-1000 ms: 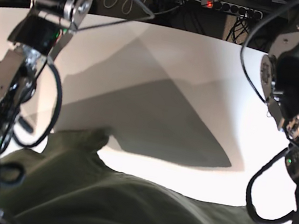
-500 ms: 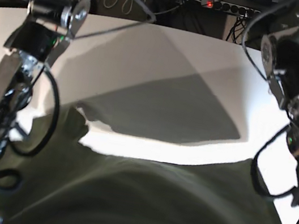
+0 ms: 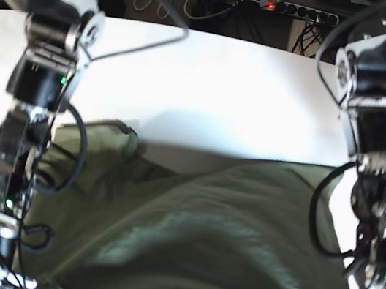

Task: Layout the t-shirt on the table in an organized manner, then fold the t-shirt properly
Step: 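Lay the shirt down on the table and open both grippers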

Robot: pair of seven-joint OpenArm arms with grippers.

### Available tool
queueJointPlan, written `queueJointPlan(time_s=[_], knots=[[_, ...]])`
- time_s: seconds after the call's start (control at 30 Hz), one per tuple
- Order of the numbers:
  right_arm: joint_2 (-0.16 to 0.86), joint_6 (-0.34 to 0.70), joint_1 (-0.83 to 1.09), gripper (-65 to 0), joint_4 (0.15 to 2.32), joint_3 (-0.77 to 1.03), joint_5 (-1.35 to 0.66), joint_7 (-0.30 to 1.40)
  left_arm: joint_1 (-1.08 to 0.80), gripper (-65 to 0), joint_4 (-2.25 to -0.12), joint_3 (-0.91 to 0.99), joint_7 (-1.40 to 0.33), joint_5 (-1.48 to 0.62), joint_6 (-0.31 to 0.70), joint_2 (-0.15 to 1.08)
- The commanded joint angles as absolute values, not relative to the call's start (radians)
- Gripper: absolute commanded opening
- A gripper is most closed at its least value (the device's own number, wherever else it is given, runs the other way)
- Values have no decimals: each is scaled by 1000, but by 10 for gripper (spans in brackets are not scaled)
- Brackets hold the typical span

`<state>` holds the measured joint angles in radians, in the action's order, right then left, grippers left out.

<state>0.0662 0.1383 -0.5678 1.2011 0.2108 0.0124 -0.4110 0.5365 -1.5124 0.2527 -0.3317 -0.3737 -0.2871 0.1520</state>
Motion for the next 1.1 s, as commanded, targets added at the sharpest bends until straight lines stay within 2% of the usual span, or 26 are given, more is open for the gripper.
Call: queueJointPlan(time_s=[0.0, 0.1, 0.23, 0.43, 0.5, 0.6, 0.7, 0.77, 0.87, 1.07], knots=[[82, 143, -618, -650, 1181, 205, 5, -446, 590, -650, -1486, 252, -300, -366, -288, 163], [102, 143, -688, -650, 1013, 170, 5, -446, 667, -650, -1319, 252, -294, -366, -288, 163], [113, 143, -779, -650, 786, 124, 5, -452, 759, -649, -1106, 243, -196, -366, -288, 163], [113, 143, -908, -638, 513, 119, 7, -446, 852, -640, -849, 148, -93, -372, -288, 191], [122, 143, -935, -560, 433, 119, 7, -446, 881, -588, -776, 142, -90, -367, -288, 202], [128, 143, -957, -409, 344, 119, 7, -444, 934, -455, -621, 142, -87, -367, -288, 203], [134, 143, -957, -315, 317, 119, 7, -446, 958, -352, -519, 145, -85, -375, -288, 205], [140, 143, -938, -291, 317, 125, 7, -446, 955, -325, -515, 147, -85, -375, -288, 205], [159, 143, -901, -285, 321, 122, 7, -450, 909, -324, -545, 147, -90, -377, -291, 205], [191, 143, -812, -285, 321, 124, 7, -452, 679, -324, -759, 147, -91, -377, -295, 197]])
